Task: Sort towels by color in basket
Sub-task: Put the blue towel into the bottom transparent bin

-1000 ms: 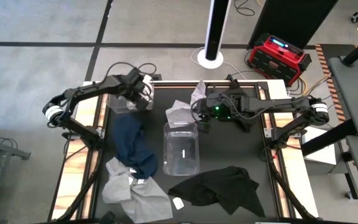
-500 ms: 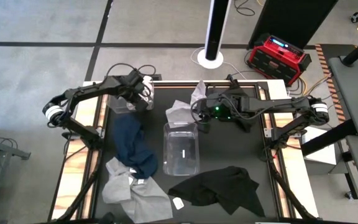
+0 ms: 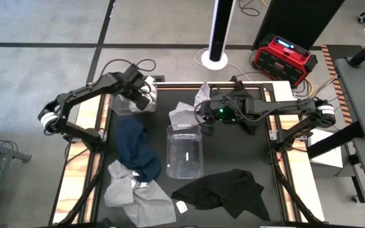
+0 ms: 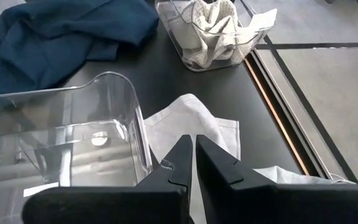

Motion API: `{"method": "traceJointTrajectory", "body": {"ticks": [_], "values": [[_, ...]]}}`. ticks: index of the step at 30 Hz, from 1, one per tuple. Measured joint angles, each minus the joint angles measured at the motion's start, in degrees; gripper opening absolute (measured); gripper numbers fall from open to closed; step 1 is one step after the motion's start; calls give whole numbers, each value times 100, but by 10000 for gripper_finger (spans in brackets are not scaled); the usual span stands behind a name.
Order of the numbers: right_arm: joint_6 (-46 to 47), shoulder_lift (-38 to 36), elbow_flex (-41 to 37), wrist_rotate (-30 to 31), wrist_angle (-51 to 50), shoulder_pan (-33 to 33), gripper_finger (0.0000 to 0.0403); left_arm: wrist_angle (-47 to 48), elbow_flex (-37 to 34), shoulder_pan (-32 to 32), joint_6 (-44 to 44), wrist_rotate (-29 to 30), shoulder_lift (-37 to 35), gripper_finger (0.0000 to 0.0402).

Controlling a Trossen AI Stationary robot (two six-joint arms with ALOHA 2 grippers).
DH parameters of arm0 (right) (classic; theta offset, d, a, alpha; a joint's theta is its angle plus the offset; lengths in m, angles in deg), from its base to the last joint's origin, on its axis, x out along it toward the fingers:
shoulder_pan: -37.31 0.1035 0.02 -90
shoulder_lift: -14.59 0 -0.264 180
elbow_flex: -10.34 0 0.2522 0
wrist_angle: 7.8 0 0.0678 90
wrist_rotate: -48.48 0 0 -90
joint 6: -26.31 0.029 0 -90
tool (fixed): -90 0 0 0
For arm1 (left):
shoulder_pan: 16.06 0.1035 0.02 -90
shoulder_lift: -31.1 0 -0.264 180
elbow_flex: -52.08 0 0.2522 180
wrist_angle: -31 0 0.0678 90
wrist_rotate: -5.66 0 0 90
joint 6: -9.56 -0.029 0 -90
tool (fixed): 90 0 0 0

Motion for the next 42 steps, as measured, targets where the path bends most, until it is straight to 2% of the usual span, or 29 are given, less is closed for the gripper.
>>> {"method": "traceJointTrajectory", "body": {"ticks": [6,9,13,16,19,25,31,35,42], "values": [[200,-29,0,52,-249,0,12,-17,0,-90,176,282,-451,0],[475,-88,-1,401,-623,4,12,-225,-2,-382,334,279,-733,0],[1113,-171,-1,992,-1503,0,12,-674,-46,-1093,424,279,-1049,0],[1780,-214,-7,1065,-2278,1,12,-1065,-143,-1767,472,319,-1244,0],[2265,-219,-150,1061,-2732,46,12,-1419,-287,-2462,524,713,-1423,0],[2779,-320,-843,1042,-2873,90,12,-1659,-398,-3762,798,1698,-1610,0],[3292,-687,-1457,1042,-2863,163,12,-2276,-398,-4868,610,1960,-1648,0],[3513,-998,-1783,1043,-2800,188,12,-2852,-579,-5358,389,2210,-1630,0],[3820,-1367,-2153,1045,-2668,188,13,-4213,-1517,-5713,212,2419,-1709,0]]}}
